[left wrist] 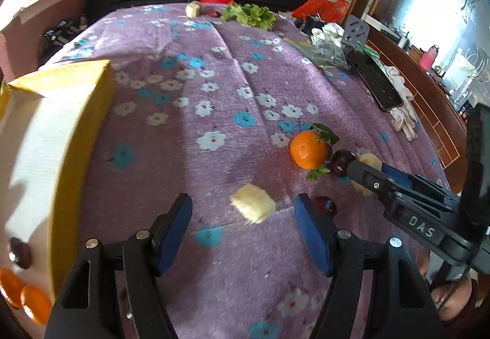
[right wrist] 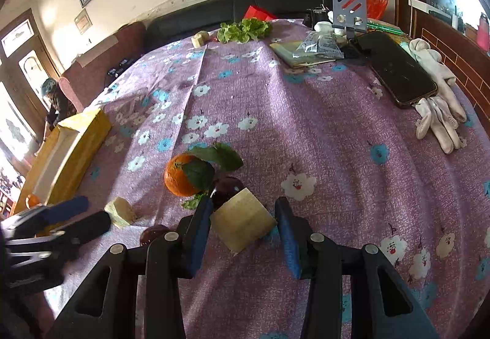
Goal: Organize fruits
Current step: 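Grasp a pale cube with the right tool while the left grasps another cube, then carry both pale cubes into the yellow tray and open both tools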
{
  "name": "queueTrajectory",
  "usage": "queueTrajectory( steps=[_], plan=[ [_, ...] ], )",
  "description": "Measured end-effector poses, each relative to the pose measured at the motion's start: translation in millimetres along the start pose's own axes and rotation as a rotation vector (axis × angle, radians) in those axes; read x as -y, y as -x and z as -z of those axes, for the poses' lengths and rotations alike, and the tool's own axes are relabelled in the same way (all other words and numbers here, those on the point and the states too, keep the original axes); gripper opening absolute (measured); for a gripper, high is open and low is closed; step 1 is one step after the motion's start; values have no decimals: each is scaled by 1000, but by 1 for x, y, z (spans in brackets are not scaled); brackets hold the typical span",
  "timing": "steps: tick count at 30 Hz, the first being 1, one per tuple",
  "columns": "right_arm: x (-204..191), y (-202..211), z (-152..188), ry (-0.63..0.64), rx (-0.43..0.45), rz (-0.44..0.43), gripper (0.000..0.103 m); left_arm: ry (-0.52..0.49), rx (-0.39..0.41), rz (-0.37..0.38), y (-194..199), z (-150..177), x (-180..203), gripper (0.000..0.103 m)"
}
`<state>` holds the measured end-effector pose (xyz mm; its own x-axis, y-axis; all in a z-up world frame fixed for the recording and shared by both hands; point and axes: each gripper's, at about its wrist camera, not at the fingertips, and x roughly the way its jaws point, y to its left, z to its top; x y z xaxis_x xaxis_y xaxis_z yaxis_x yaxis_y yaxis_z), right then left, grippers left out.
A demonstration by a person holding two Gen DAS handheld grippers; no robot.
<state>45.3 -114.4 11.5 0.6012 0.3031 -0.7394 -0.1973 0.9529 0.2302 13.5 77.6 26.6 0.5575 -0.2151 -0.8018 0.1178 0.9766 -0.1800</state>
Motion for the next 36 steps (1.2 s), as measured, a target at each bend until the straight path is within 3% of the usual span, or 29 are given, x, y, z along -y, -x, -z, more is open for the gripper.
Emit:
queueTrajectory(
  steps=[1, 2, 5, 14, 22, 25, 28, 32, 36],
  plan=[
    [1, 1, -1, -5, 4, 1, 46, -18, 1, -9, -3, 0, 4, 64],
    [2, 1, -1, -8, 5, 2, 46, -50, 3, -34, -5, 2, 9, 38],
    [4, 2, -3, -20, 10, 0, 46, -70, 1, -42, -9, 5, 14, 16],
    [3, 10, -3, -23, 46, -9, 46, 0, 77, -32, 36, 14, -1, 16],
    [-8, 27, -1, 12, 125, -59, 46, 69, 248, -23, 149, 37, -35, 17],
    [-23, 38, 2, 72, 179, -30, 46, 95, 321, -36, 202, 47, -53, 17],
    [-45, 61, 0, 122, 239, 12, 46, 95, 389, -75, 256, 54, -71, 17],
    [-78, 118, -11, 138, 296, -95, 46, 87, 442, -148, 311, 50, -95, 17],
    [-127, 174, -40, 206, 347, -204, 46, 51, 436, -287, 339, 21, -120, 17]
  ],
)
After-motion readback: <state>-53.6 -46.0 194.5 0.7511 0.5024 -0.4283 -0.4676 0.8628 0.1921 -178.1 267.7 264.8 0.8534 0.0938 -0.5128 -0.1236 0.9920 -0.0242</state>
